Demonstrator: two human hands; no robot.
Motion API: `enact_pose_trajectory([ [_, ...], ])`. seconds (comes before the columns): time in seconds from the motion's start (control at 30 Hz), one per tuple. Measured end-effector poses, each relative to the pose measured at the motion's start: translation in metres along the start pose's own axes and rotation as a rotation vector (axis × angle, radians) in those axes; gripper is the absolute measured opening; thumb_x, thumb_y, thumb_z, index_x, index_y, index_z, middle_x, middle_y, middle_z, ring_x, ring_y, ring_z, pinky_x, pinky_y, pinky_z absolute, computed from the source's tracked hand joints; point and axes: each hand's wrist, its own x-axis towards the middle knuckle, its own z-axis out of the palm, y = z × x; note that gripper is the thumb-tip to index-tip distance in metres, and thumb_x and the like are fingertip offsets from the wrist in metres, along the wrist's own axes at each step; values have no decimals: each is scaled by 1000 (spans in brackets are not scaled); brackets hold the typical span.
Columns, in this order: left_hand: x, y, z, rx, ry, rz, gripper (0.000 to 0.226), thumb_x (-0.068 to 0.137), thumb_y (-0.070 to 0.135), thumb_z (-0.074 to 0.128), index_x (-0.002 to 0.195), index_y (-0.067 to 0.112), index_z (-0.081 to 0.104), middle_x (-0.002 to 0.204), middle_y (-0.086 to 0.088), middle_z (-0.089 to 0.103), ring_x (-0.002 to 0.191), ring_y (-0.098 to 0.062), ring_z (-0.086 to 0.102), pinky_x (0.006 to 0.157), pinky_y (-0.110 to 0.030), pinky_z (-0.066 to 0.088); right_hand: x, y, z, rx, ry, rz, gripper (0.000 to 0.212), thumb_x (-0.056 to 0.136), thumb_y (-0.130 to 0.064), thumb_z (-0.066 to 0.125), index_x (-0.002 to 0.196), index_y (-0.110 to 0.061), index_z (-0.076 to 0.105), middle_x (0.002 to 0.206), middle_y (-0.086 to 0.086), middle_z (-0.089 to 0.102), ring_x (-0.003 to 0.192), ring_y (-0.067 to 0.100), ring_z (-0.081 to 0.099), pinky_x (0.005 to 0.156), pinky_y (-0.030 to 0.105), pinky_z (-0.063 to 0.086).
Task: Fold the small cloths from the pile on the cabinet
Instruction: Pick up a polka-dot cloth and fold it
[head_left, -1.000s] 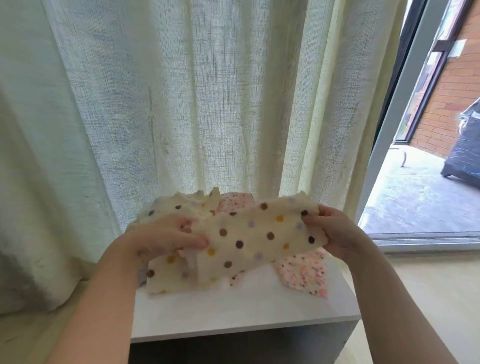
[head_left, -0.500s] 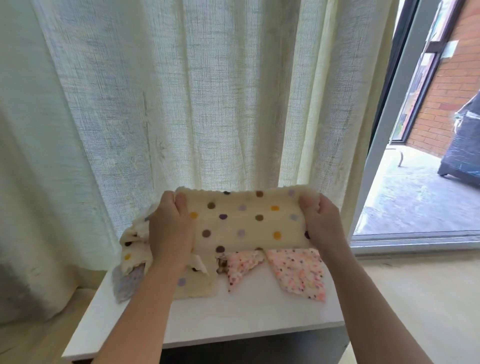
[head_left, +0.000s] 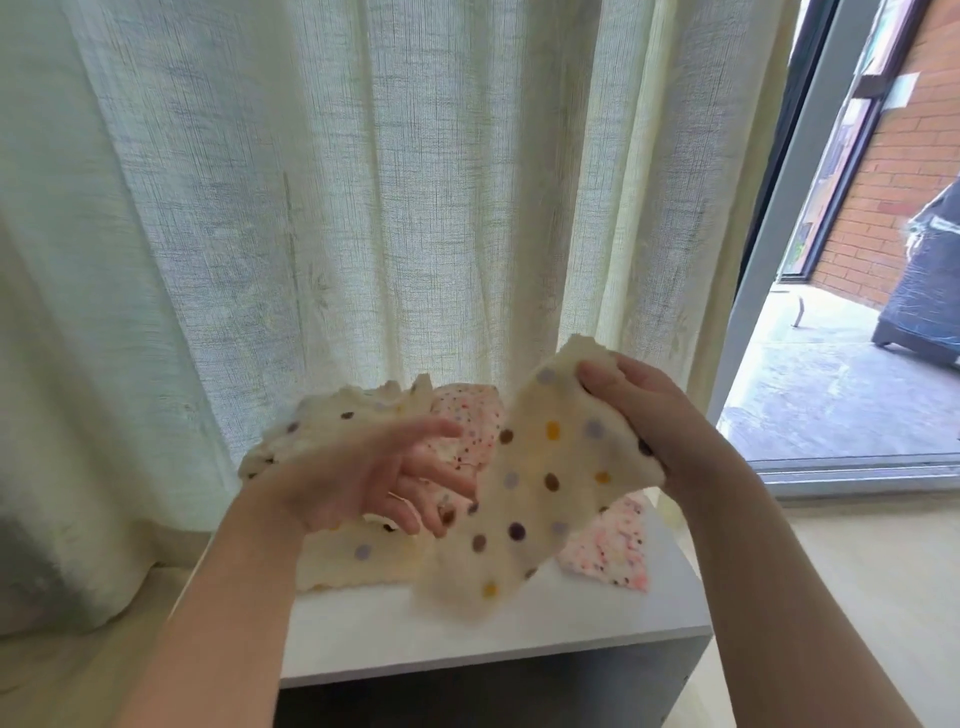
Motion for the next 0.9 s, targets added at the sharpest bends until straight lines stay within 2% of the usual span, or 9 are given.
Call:
enact_pose_trajectory([
  [0.1,13,3,39,406,-39,-3,31,84,36,72,113,32,61,96,6,73,82,-13,64,72,-25,53,-6,-9,14,12,-146,68,22,86,-32,60,97,-15,69,75,1,73,68,13,70,56,23,54],
  [0.23,23,4,59,310,49,90,22,85,14,73,100,30,74,100,21,73,101,-10,69,91,-32,56,-6,-14,17,59,-154,128,25,86,-33,61,97,-12,69,76,4,73,68,14,70,57,24,55],
  [0.33,21,4,52,51,88,48,16,83,10,73,92,23,76,101,2,75,97,-24,71,82,-38,59,1,-5,5,468,-72,335,46,98,-44,47,90,-6,72,75,9,71,67,20,71,58,27,58],
  [0.4,19,6,49,-59,124,36,18,77,18,72,94,12,76,105,-14,73,93,-29,72,78,-39,60,5,6,1,731,-70,452,69,95,-61,39,93,-3,76,96,14,72,82,28,71,74,37,60],
  [0.47,17,11,47,-133,201,44,21,78,23,75,94,9,77,105,-17,73,92,-31,72,79,-42,59,8,19,2,796,-57,482,75,92,-68,35,82,-7,77,91,7,69,76,22,67,71,30,57],
  [0.57,14,23,45,-219,345,68,29,86,26,63,103,4,72,103,-17,73,91,-31,72,76,-41,59,9,23,11,711,-108,505,73,92,-66,36,75,-5,74,68,5,68,56,18,64,55,26,53],
  [0.7,10,30,40,-177,509,84,23,97,24,53,93,10,71,83,-7,76,72,-19,74,61,-31,56,9,20,22,405,-160,463,34,79,-40,65,93,-10,67,80,6,70,70,19,68,66,30,57],
  [0.8,8,32,37,-106,538,83,26,98,27,52,102,9,70,91,-8,76,82,-22,74,69,-34,56,11,21,28,229,-156,338,15,88,-19,66,100,-9,67,89,7,70,74,19,68,68,32,58],
  [0.9,4,31,34,27,552,86,29,98,30,53,105,9,71,96,-9,76,89,-27,73,79,-40,57,9,19,32,152,-119,262,15,99,-16,54,109,-9,63,88,6,70,74,19,66,68,35,58],
])
